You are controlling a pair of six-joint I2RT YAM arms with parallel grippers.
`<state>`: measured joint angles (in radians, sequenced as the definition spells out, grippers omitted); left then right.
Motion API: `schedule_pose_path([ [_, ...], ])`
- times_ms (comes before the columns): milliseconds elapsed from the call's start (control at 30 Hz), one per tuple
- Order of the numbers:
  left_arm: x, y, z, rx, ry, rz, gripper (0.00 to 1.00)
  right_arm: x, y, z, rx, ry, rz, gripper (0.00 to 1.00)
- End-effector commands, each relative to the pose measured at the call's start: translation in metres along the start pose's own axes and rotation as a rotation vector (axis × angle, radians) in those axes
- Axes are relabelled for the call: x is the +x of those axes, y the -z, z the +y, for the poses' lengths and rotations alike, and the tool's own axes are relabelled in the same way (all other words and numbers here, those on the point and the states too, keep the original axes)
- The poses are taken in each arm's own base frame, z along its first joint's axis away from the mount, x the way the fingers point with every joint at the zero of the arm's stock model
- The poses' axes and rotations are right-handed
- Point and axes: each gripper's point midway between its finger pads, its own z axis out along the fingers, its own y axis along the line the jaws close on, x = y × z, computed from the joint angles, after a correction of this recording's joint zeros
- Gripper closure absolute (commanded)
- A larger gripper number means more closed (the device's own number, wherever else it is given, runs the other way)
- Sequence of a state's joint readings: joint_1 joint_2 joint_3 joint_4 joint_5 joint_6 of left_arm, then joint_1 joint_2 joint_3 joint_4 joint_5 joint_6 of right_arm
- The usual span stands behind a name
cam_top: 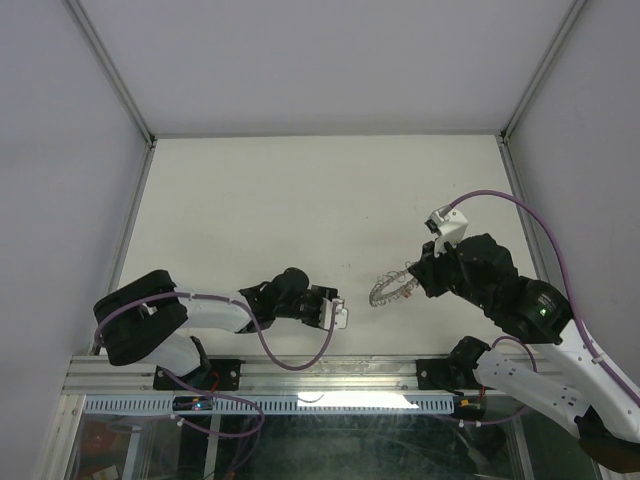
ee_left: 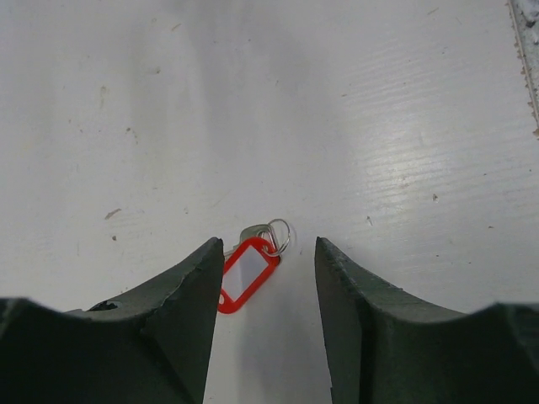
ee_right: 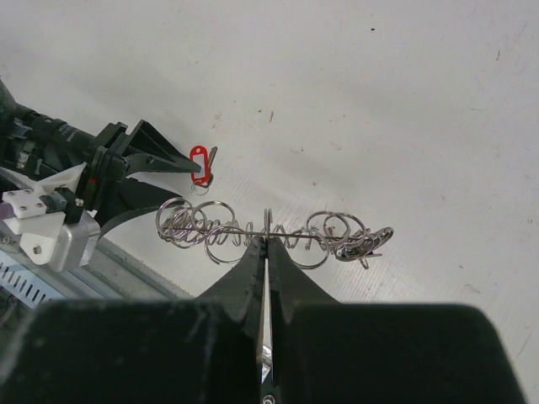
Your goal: Put the keys on the keyring
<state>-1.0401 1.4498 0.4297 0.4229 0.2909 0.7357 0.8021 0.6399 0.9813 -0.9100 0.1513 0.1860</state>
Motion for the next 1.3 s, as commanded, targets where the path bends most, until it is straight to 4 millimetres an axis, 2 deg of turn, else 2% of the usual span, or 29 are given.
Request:
schedule_pose_path([
  [0, -0.011, -0.010, 0.003, 0.039, -0.036, -0.029, 0.54, -0.027, 0.003, 0.007, -0.032, -0.027, -0.110, 1.00],
  [467, 0.005, -0.019, -0.003, 0.099, -0.038, 0.047, 0.58, -0.027, 0.003, 0.008, -0.033, -0.024, -0.111, 1.00],
  [700, 0.019, -0.014, -0.006, 0.113, -0.008, 0.099, 0.60, -0.027, 0.002, 0.008, -0.036, -0.023, -0.111, 1.00],
  [867, 0.021, -0.010, -0.006, 0.109, -0.004, 0.102, 0.60, -0.027, 0.001, 0.009, -0.039, -0.024, -0.109, 1.00],
  [1067, 0.026, -0.014, -0.010, 0.135, 0.017, 0.122, 0.66, -0.028, 0.001, 0.009, -0.041, -0.030, -0.111, 1.00],
  [1267, 0.033, -0.012, -0.012, 0.138, 0.045, 0.154, 0.77, -0.028, 0.001, 0.010, -0.042, -0.029, -0.111, 1.00],
])
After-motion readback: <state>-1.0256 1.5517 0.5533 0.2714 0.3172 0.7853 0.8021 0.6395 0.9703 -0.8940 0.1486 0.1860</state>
